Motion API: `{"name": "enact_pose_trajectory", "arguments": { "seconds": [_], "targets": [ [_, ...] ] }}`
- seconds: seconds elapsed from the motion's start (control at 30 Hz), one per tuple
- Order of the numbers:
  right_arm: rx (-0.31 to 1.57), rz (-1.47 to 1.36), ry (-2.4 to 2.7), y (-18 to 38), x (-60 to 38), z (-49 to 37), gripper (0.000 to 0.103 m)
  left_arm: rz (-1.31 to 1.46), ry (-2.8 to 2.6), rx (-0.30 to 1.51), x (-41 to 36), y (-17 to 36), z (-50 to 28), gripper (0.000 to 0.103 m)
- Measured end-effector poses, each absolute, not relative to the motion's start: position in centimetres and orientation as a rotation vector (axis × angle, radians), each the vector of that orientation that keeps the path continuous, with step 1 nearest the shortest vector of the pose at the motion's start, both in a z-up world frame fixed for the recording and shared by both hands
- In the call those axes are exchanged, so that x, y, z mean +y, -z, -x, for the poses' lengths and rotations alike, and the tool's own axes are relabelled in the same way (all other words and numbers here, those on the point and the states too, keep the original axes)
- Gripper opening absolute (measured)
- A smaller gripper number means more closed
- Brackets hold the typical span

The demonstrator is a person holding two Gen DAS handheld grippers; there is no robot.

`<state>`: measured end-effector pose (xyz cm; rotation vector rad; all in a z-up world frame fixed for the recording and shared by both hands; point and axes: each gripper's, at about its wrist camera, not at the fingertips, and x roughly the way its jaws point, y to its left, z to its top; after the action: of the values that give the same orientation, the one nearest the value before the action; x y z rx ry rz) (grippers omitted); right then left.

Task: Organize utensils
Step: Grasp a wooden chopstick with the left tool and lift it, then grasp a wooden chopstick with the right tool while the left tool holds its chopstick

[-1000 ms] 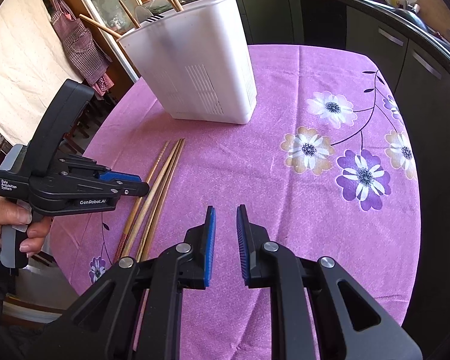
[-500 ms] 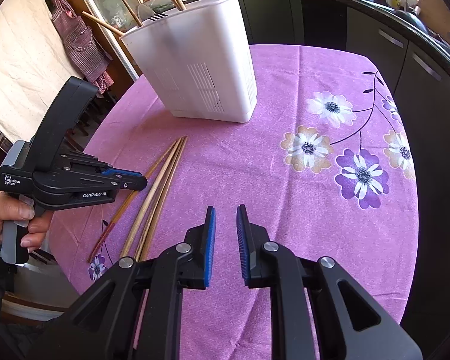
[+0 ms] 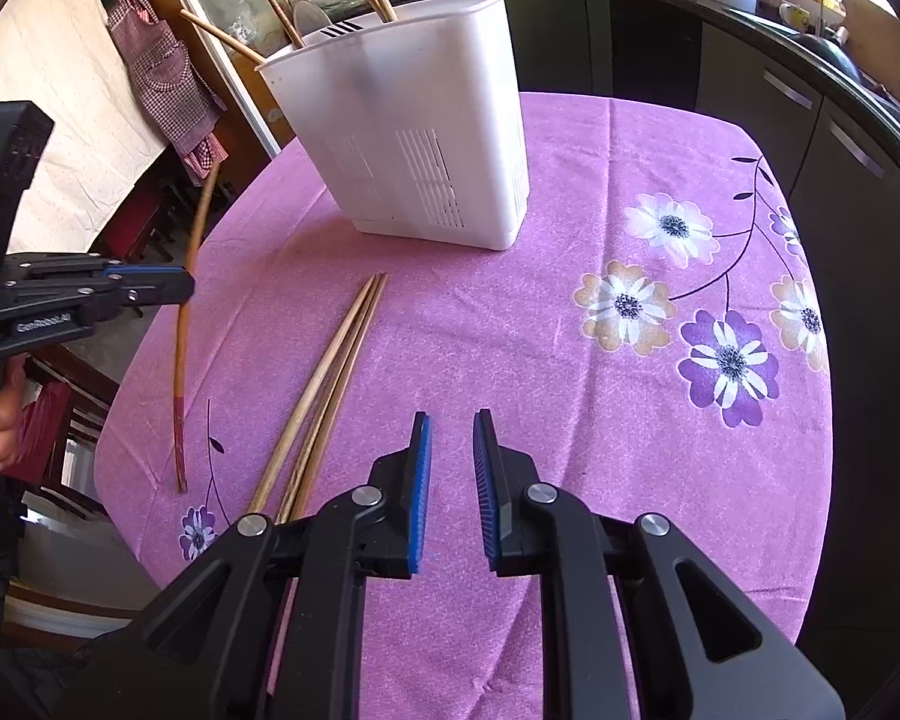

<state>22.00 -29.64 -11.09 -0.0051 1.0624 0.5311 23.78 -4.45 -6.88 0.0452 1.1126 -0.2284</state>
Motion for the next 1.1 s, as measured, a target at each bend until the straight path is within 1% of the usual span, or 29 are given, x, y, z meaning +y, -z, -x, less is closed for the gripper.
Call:
{"name": "enact_pose_trajectory", "arguments": {
  "seconds": [0.13, 0.27, 0.57, 1.1],
  "targets": [
    [1.071, 0.027, -0.540, 11.1, -28.5, -22.1, 0.015, -0.058, 0.227, 1.028, -3.5, 4.6, -21.7, 0.006],
    [1.092, 0.051, -0.563, 11.3, -26.6, -22.3, 0.015, -0.077, 0.227, 0.983, -3.1, 3.7, -20.5, 0.007],
    [1.198, 0.109, -0.601, 13.4, -21.3, -24.3, 0.015, -0.084, 0.240, 0.941, -2.1, 3.4, -18.6, 0.007],
    [1.249, 0.210, -0.509, 15.6, -17.9, -25.8, 0.015, -0.081, 0.258, 0.921, -1.1, 3.4, -17.8, 0.007]
  ]
}}
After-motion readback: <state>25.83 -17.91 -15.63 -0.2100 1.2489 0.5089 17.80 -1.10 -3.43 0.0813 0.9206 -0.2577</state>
